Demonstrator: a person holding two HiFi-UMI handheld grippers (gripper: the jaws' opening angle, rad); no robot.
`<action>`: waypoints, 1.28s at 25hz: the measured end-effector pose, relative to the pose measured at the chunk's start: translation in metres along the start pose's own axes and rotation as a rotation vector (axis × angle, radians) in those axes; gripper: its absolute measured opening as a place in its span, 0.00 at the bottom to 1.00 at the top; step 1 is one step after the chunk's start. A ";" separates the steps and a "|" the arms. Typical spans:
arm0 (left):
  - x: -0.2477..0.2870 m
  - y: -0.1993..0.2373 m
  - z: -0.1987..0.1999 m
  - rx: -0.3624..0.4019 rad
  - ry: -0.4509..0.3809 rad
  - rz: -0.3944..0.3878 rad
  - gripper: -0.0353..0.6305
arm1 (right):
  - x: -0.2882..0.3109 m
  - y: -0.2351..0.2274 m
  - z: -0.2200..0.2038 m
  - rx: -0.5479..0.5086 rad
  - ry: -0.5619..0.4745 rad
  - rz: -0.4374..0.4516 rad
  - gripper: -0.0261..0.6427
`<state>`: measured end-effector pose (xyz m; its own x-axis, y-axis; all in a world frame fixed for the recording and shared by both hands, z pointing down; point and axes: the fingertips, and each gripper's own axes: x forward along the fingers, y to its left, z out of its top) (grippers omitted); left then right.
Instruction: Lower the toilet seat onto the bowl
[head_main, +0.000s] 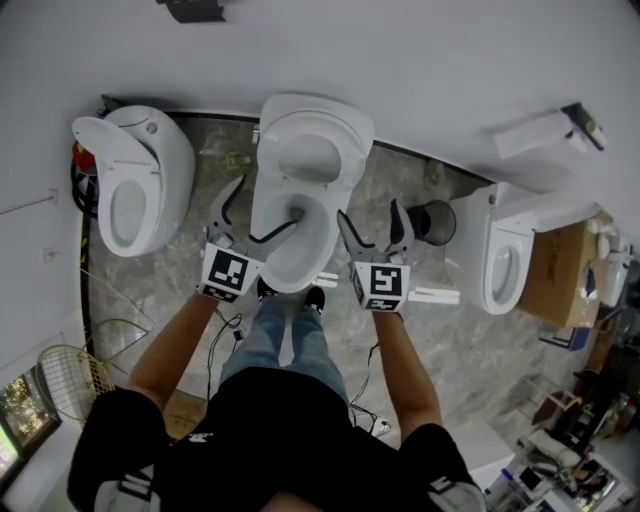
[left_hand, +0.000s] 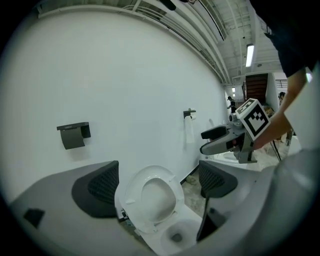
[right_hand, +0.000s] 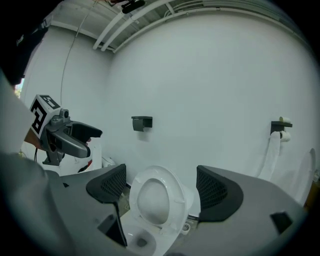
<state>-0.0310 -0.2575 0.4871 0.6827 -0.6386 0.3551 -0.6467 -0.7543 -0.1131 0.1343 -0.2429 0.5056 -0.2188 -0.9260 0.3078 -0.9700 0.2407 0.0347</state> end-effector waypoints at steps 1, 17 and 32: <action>0.006 0.002 -0.004 0.001 0.005 -0.004 0.81 | 0.007 -0.001 -0.002 -0.009 0.002 0.005 0.70; 0.106 0.048 -0.060 0.041 0.079 -0.016 0.75 | 0.100 -0.029 -0.045 -0.106 0.093 0.062 0.70; 0.193 0.084 -0.110 0.106 0.180 -0.036 0.70 | 0.184 -0.033 -0.091 -0.175 0.199 0.088 0.70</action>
<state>0.0086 -0.4274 0.6479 0.6268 -0.5810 0.5192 -0.5773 -0.7938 -0.1913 0.1354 -0.3950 0.6482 -0.2591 -0.8280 0.4973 -0.9115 0.3799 0.1577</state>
